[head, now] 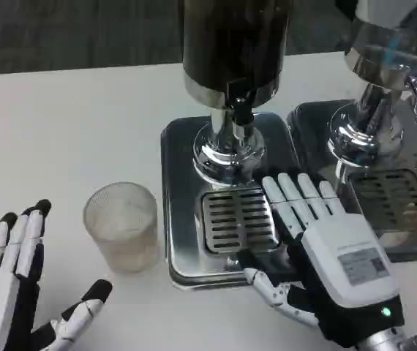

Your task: Grasp the cup under the faucet to collect the drink, then remove the cup.

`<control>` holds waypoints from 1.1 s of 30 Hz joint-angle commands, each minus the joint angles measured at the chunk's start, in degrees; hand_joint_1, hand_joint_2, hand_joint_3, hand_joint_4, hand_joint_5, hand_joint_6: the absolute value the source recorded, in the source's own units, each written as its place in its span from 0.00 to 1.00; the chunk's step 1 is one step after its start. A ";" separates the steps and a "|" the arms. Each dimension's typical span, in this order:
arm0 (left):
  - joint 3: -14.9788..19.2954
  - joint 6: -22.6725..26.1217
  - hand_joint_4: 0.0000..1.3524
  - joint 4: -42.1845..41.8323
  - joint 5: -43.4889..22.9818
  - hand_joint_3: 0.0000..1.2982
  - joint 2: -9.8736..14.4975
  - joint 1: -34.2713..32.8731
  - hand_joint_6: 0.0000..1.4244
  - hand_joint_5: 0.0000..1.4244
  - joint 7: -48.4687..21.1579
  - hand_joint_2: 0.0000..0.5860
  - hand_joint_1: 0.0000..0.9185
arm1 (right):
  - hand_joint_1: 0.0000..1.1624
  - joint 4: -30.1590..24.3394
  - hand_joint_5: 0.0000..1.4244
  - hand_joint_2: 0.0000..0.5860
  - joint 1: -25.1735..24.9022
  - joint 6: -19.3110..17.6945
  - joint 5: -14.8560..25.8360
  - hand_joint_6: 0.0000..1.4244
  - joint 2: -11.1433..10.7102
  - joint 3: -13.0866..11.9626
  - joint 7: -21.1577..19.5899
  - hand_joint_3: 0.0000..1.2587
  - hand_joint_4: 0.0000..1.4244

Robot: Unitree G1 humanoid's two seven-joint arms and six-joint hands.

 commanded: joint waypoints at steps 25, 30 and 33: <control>2.81 -3.77 0.00 0.93 -7.01 0.00 1.37 -2.25 0.00 0.00 -1.44 0.14 0.00 | 0.04 0.64 0.00 0.69 -0.95 0.41 0.72 0.00 0.81 0.37 0.82 0.01 0.00; 3.00 -5.82 0.00 3.04 -11.74 0.00 4.25 -5.38 0.00 0.00 -7.70 0.05 0.00 | 0.04 -0.08 0.00 0.69 -0.42 1.18 0.41 0.01 1.26 0.17 1.08 0.01 0.00; 3.29 -7.87 0.00 6.12 -13.77 0.00 4.76 -7.44 0.00 0.00 -8.39 0.00 0.00 | 0.04 -0.04 0.00 0.69 -0.34 1.95 0.15 0.02 1.91 0.39 0.99 0.01 0.00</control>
